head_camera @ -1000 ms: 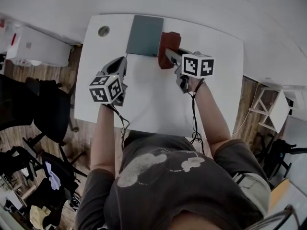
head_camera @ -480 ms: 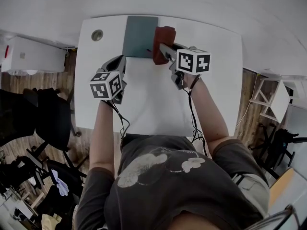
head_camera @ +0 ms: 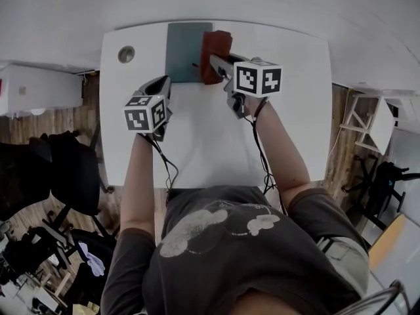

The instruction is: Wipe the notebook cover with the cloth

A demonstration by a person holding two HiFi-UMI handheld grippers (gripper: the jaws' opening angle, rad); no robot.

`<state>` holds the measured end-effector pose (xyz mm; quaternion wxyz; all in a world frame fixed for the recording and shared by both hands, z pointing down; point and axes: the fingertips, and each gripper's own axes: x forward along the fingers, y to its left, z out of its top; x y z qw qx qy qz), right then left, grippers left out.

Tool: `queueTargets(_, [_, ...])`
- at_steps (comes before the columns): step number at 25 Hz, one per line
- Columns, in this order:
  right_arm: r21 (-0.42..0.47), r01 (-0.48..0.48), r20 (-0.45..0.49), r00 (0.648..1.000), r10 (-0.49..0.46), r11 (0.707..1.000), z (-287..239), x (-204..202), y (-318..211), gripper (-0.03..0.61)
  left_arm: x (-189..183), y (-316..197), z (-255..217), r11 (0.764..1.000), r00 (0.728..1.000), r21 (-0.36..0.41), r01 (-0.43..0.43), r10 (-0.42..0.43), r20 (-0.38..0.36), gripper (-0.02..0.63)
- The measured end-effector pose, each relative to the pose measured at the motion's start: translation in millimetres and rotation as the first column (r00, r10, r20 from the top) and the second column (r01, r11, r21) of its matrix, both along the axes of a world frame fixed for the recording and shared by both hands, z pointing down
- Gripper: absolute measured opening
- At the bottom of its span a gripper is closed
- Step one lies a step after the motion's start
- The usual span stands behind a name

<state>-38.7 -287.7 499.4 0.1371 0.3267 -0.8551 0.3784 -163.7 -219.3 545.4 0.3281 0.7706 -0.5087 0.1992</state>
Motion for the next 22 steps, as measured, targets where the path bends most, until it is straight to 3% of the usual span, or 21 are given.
queueTargets(14, [-0.016, -0.042, -0.01, 0.999, 0.042, 0.999, 2, -1, -2, 0.078, 5, -12, 28, 0.993, 0.997, -0.097, -0.071, 0.073, 0.019, -0.006])
queueTargets(22, [-0.02, -0.032, -0.003, 0.999, 0.032, 0.999, 5, -8, -4, 0.078, 6, -7, 36, 0.989, 0.998, -0.137, -0.061, 0.063, 0.011, -0.006])
